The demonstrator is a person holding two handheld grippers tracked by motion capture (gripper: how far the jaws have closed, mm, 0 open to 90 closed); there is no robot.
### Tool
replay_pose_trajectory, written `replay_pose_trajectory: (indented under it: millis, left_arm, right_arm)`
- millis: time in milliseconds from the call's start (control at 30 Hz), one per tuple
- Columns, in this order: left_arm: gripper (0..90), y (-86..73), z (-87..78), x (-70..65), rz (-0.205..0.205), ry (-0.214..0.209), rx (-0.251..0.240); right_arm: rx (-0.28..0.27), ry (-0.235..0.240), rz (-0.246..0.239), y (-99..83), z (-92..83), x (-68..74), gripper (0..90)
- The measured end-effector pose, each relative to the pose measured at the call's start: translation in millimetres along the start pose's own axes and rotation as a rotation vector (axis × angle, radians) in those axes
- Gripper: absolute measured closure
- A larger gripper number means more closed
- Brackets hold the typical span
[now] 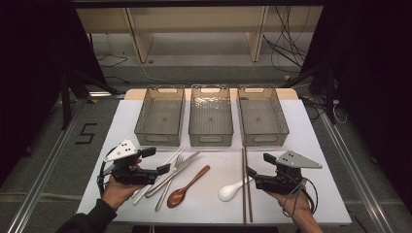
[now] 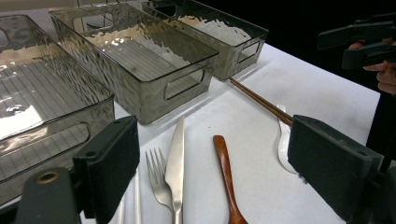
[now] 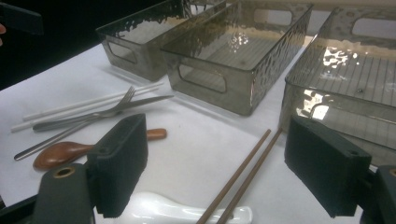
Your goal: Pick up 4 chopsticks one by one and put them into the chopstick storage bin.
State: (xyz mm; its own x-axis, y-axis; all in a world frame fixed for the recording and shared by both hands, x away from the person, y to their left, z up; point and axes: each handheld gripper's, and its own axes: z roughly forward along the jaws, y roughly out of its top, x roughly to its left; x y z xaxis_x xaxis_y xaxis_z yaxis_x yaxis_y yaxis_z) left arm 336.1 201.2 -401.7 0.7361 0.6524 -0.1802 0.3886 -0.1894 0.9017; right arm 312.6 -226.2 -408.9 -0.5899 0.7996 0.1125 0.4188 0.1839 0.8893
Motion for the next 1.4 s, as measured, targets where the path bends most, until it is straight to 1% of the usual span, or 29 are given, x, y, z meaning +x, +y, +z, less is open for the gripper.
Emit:
replay_pose_trajectory:
  millis: [267,367,400,433,533,567,667,700,800,867,900,933,967,1033,1100,1200,1367,1400]
  left_arm:
    - [16.5,0.0,0.5,0.1,0.000,0.000,0.001]
    - [16.5,0.1,0.7,0.0,-0.001,0.000,0.000]
    - [16.5,0.1,0.7,0.0,-0.001,0.000,0.000]
    - [16.4,0.1,0.8,0.1,-0.002,0.000,0.000]
    - [16.5,0.0,1.2,0.2,0.000,0.002,0.002]
    - [16.5,0.0,1.2,0.2,0.000,0.002,0.002]
    - [16.5,0.0,1.7,-0.1,0.001,0.004,0.003]
    - [16.5,0.0,1.7,-0.1,0.001,0.004,0.003]
    - [16.5,-0.2,2.1,0.1,0.005,0.006,0.007]
    - [16.5,-0.2,1.9,0.4,0.004,0.008,0.005]
    - [16.5,-0.2,1.6,0.8,0.004,0.008,0.006]
    - [16.5,-0.2,1.5,1.0,0.004,0.008,0.006]
    - [16.5,-0.2,1.5,1.0,0.004,0.008,0.006]
    - [16.5,-0.2,1.8,0.8,0.004,0.008,0.006]
    - [16.5,-0.1,2.0,0.4,0.005,0.008,0.006]
    - [16.5,-0.1,2.3,0.7,0.008,0.007,0.009]
    - [16.4,0.4,2.2,-0.3,0.011,0.007,0.002]
    - [16.5,0.5,2.1,-0.5,0.011,0.007,0.001]
  right_arm:
    - [0.053,0.010,0.019,0.3,4.1,0.9,25.5]
    - [0.088,0.009,0.029,0.8,6.4,0.3,26.4]
    - [0.088,0.009,0.029,0.8,6.4,0.3,26.4]
    - [0.122,-0.005,0.026,1.7,8.1,0.6,27.0]
    - [0.167,-0.013,0.027,2.4,10.8,0.0,27.6]
    - [0.192,-0.023,0.023,2.9,12.0,-0.3,27.7]
    - [0.277,-0.060,-0.029,5.6,16.2,-0.1,27.8]
    - [0.295,-0.068,-0.035,6.5,17.2,0.2,28.6]
    - [0.341,-0.073,-0.031,9.8,21.3,0.2,29.7]
    - [0.380,-0.087,-0.057,10.7,23.3,1.0,30.4]
    - [0.414,-0.096,-0.081,10.6,24.9,2.4,30.5]
    - [0.431,-0.096,-0.092,10.3,25.9,3.0,30.5]
    - [0.431,-0.096,-0.092,10.3,25.9,3.0,30.5]
    - [0.475,-0.074,-0.101,8.4,30.6,4.8,31.6]
    - [0.489,-0.065,-0.102,7.9,32.4,5.6,32.0]
    - [0.509,-0.073,-0.118,7.1,34.7,5.8,32.5]
    - [0.535,-0.074,-0.110,6.5,38.3,4.1,32.6]
    - [0.554,-0.076,-0.121,6.3,40.9,3.7,32.5]
